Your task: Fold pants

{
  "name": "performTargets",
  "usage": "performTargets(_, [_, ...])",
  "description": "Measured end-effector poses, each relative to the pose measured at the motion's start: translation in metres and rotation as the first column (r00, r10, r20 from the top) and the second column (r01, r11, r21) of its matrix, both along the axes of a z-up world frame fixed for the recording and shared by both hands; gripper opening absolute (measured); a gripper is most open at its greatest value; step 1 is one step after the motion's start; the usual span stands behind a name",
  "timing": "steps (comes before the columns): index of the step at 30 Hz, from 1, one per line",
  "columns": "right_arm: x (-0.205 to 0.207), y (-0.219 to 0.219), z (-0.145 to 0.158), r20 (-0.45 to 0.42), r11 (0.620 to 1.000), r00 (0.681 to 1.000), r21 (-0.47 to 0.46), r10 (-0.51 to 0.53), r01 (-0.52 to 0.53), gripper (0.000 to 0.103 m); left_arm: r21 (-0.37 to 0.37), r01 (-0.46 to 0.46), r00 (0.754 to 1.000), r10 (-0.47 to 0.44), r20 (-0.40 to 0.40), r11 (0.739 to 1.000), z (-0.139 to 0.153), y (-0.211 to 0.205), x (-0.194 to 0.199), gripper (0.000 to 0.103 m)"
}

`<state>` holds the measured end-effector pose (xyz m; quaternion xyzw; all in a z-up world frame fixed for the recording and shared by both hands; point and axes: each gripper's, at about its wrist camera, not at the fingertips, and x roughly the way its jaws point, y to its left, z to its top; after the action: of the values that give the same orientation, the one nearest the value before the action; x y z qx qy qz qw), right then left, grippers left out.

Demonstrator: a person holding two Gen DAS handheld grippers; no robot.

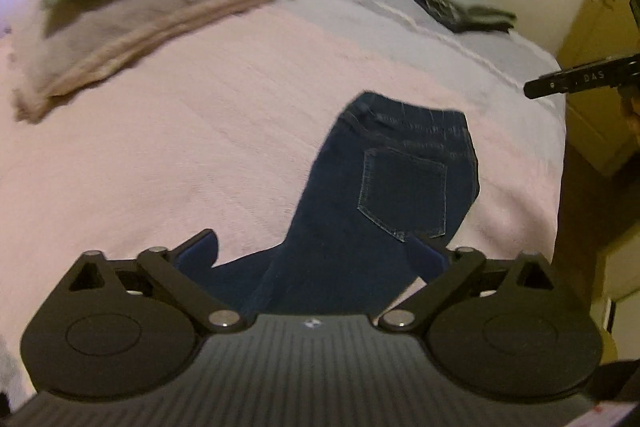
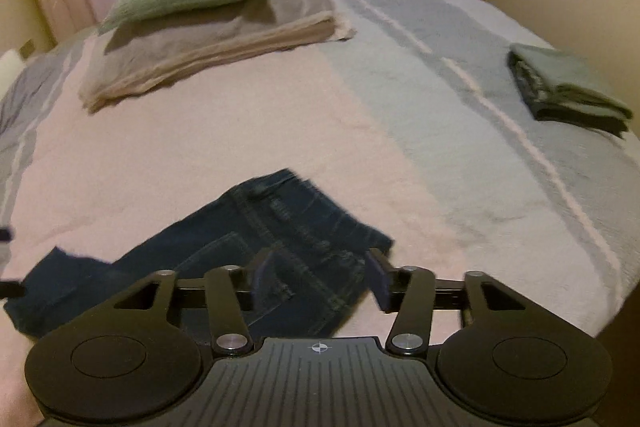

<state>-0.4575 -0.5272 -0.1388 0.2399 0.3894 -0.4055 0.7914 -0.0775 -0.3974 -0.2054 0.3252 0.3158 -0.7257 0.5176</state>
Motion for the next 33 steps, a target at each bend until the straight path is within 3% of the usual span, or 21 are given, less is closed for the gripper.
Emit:
performTargets(5, [0.019, -0.030, -0.027, -0.052, 0.989, 0.988, 0.021, 0.146, -0.145, 0.056, 0.048, 0.040, 0.998, -0.038, -0.043, 0.998, -0.025, -0.047, -0.023, 0.089])
performTargets(9, [0.032, -0.078, -0.068, -0.089, 0.953, 0.950, 0.077, 0.299, -0.292, 0.058, 0.105, 0.020, 0.999, -0.015, -0.049, 0.994, -0.051, -0.086, -0.037, 0.085])
performTargets(13, [0.047, -0.133, -0.122, -0.070, 0.885, 0.891, 0.168, 0.449, -0.433, 0.058, 0.190, -0.010, 1.000, 0.012, -0.008, 0.982, -0.086, -0.120, -0.051, 0.068])
performTargets(17, [0.070, -0.171, -0.163, -0.038, 0.797, 0.810, 0.213, 0.585, -0.565, 0.058, 0.263, -0.108, 0.994, 0.107, 0.020, 0.959, -0.111, -0.132, -0.053, 0.068])
performTargets(23, [0.102, -0.197, -0.182, 0.075, 0.696, 0.714, 0.170, 0.696, -0.697, 0.058, 0.311, -0.147, 0.989, 0.148, 0.020, 0.939, -0.127, -0.132, -0.057, 0.068])
performTargets(27, [0.121, -0.202, -0.199, 0.063, 0.630, 0.648, 0.181, 0.759, -0.755, 0.058, 0.335, -0.119, 0.993, 0.119, 0.020, 0.935, -0.123, -0.134, -0.060, 0.041])
performTargets(28, [0.124, -0.204, -0.203, 0.078, 0.618, 0.644, 0.215, 0.761, -0.756, 0.053, 0.326, -0.121, 0.993, 0.115, 0.037, 0.938, -0.120, -0.132, -0.061, 0.030])
performTargets(29, [0.123, -0.205, -0.202, 0.099, 0.603, 0.637, 0.241, 0.764, -0.761, 0.039, 0.310, -0.131, 0.991, 0.121, 0.050, 0.942, -0.113, -0.128, -0.061, 0.015])
performTargets(30, [0.120, -0.203, -0.197, 0.097, 0.618, 0.649, 0.230, 0.754, -0.752, 0.037, 0.298, -0.139, 0.990, 0.129, 0.053, 0.944, -0.105, -0.124, -0.059, 0.009])
performTargets(32, [0.105, -0.197, -0.175, 0.102, 0.643, 0.669, 0.203, 0.736, -0.739, 0.013, 0.272, -0.132, 0.991, 0.129, 0.028, 0.953, -0.089, -0.110, -0.060, 0.006])
performTargets(33, [0.096, -0.194, -0.160, 0.123, 0.651, 0.676, 0.191, 0.726, -0.734, 0.013, 0.258, -0.113, 0.994, 0.109, 0.030, 0.960, -0.079, -0.103, -0.064, 0.006])
